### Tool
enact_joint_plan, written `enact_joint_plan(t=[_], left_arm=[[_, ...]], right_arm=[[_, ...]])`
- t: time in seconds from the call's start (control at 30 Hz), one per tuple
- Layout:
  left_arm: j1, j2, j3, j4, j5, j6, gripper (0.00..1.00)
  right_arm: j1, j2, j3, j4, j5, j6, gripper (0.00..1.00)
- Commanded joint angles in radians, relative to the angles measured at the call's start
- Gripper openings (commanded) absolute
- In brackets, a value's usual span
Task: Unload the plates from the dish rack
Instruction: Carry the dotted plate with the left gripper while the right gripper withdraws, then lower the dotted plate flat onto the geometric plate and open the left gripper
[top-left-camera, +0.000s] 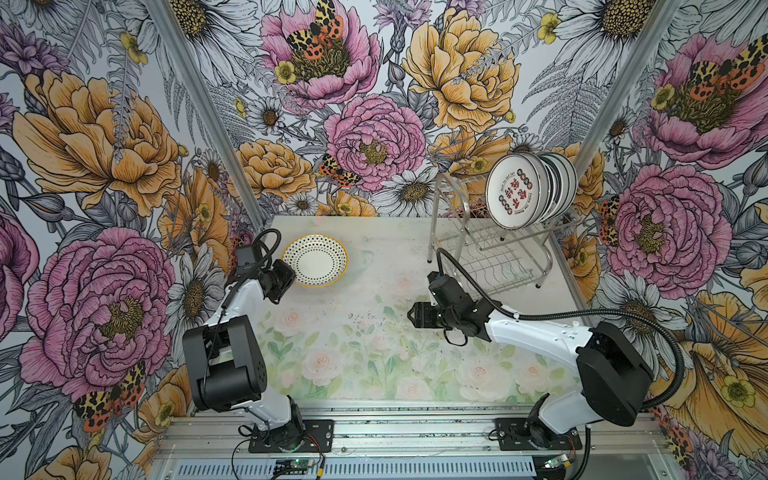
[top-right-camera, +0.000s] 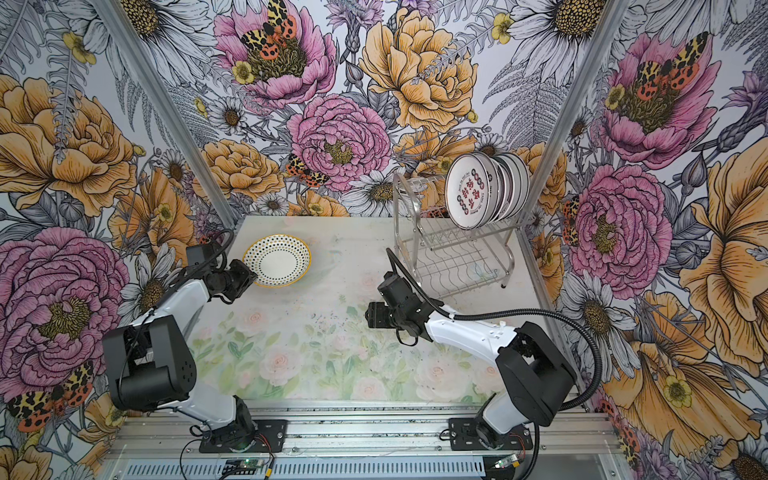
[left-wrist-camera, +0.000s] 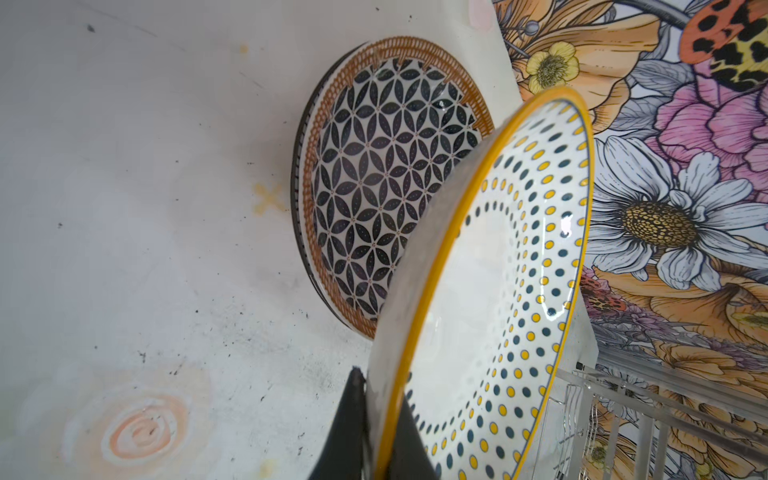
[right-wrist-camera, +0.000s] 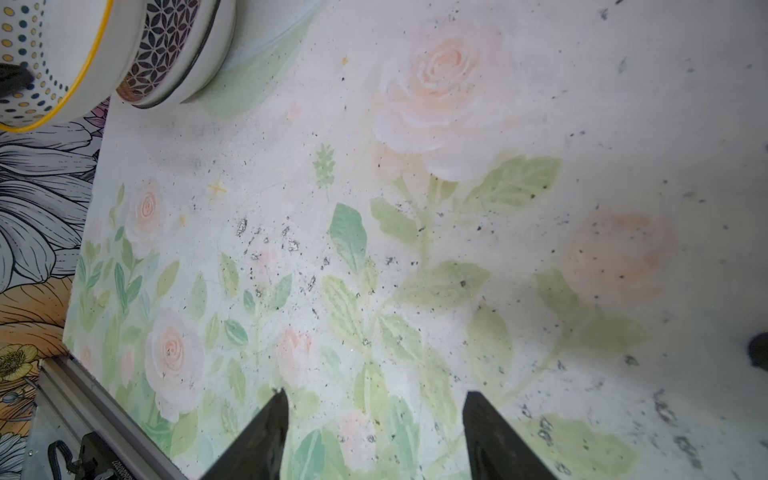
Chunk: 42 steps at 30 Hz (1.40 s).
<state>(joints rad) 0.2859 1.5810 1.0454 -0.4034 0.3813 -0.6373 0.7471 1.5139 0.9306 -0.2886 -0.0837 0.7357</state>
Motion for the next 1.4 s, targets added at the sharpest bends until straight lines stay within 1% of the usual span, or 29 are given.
enact_joint_plan(t=[0.0,0.3,0.67,1.0,1.07,1.13,1.33,1.37], left_arm=[[0.007,0.010,0.072,0.089,0.030,0.007,0.00],[0.013,0.078,0.118,0.097,0.017,-0.005,0.00],[0.023,0.182,0.175,0.106,0.028,-0.002,0.00],[0.023,0.229,0.196,0.106,0.031,-0.001,0.00],[0.022,0.230,0.200,0.099,0.028,0.001,0.00],[0.022,0.271,0.206,0.088,0.027,0.002,0.00],[0.023,0.292,0.227,0.055,0.010,0.008,0.00],[0.022,0.294,0.230,0.048,0.010,0.011,0.02]], right_arm=[[0.008,0.016,0.043,-0.011,0.018,-0.036,0.68],[0.008,0.057,0.066,-0.009,0.002,-0.044,0.68],[0.009,0.049,0.073,-0.010,0.015,-0.043,0.67],[0.011,0.021,0.065,-0.012,0.032,-0.038,0.67],[0.010,0.024,0.067,-0.011,0.032,-0.038,0.67],[0.010,0.026,0.072,-0.012,0.030,-0.040,0.67],[0.010,0.025,0.080,-0.015,0.038,-0.040,0.67],[0.011,0.025,0.081,-0.014,0.037,-0.042,0.67]])
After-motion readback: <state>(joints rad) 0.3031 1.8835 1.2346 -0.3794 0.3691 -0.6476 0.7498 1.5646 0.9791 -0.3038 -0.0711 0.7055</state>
